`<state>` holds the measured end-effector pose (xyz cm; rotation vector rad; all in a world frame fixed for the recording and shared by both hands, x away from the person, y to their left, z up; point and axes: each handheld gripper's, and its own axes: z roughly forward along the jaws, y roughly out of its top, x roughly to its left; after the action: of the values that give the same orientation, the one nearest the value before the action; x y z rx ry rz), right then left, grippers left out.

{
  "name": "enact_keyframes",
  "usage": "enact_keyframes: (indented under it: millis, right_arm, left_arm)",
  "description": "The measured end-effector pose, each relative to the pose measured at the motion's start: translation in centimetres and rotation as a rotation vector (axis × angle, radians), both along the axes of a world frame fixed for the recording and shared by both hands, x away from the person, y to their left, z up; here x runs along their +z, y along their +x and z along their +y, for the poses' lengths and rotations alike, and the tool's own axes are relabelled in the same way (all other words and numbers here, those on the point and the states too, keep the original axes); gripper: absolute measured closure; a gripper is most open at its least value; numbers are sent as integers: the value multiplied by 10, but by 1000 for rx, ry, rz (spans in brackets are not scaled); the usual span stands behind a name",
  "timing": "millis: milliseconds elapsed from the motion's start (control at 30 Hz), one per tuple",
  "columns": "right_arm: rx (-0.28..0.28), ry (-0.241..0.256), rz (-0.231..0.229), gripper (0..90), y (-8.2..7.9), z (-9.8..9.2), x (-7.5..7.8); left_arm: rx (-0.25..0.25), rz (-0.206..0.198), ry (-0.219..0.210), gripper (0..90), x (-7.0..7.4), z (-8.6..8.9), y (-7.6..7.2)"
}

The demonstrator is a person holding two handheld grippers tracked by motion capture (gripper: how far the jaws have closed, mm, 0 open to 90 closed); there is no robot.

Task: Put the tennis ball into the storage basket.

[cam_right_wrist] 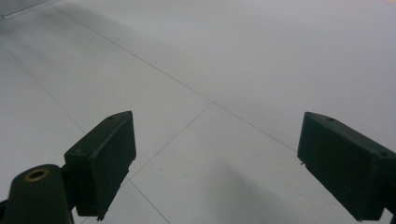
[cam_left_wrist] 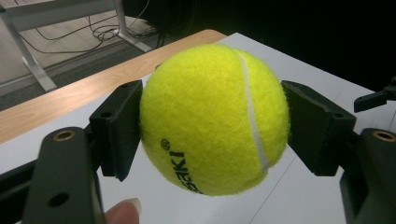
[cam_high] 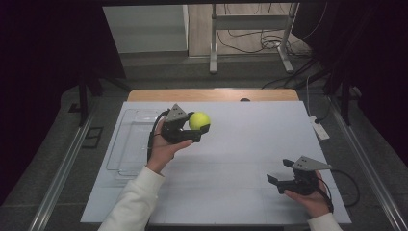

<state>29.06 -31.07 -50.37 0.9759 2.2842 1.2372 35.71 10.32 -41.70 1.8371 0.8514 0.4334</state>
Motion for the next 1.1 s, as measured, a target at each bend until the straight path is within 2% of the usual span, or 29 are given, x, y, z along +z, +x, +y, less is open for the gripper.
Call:
enact_keyframes:
  millis: [1100]
  right_arm:
    - [0,-3,0,119,0,0,0]
  left_arm:
    - [76,-23,-39,266,10,27,2]
